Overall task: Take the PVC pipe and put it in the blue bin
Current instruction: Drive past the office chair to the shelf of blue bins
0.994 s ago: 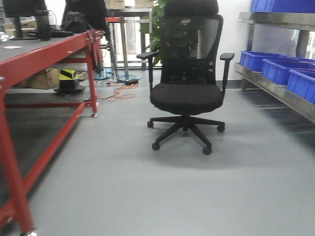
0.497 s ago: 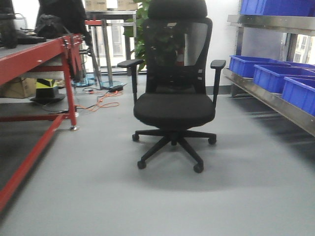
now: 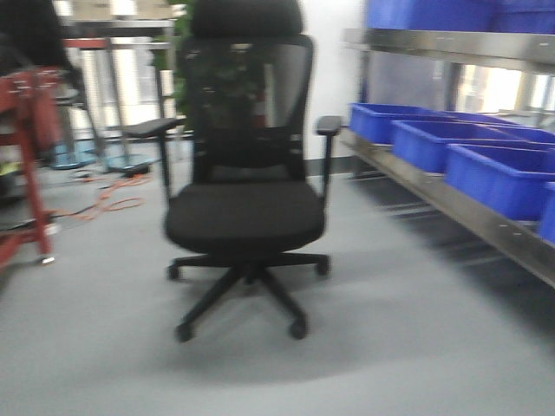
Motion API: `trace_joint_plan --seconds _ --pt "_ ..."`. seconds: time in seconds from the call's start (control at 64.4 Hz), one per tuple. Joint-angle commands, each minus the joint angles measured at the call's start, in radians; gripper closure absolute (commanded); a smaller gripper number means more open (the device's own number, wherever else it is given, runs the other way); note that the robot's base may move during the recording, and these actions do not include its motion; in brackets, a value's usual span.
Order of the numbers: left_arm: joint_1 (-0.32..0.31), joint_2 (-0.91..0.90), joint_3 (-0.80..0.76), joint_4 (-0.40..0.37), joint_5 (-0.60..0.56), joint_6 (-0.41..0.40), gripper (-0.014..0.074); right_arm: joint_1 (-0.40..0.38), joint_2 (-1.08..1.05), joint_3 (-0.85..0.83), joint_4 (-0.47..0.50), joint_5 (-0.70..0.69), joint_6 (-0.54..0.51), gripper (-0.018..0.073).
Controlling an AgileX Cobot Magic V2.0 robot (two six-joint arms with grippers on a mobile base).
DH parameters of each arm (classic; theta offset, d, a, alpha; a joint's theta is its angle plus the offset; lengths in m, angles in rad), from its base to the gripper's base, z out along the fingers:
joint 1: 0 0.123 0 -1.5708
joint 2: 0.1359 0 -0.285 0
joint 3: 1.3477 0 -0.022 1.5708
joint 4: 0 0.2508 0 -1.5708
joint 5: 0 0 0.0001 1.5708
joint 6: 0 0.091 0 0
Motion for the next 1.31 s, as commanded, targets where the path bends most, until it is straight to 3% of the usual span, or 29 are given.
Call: trace_joint_plan --seconds 0.0,1.29 --pt "0.001 -0.002 0.000 0.000 -0.023 0.000 0.0707 -0.002 -0.004 0.003 -0.010 -0.026 -0.006 0.0727" --pt "0.001 -0.004 0.000 0.000 -0.022 0.000 0.0707 -0.002 -0.005 0.003 -0.010 -0.029 -0.006 0.0727"
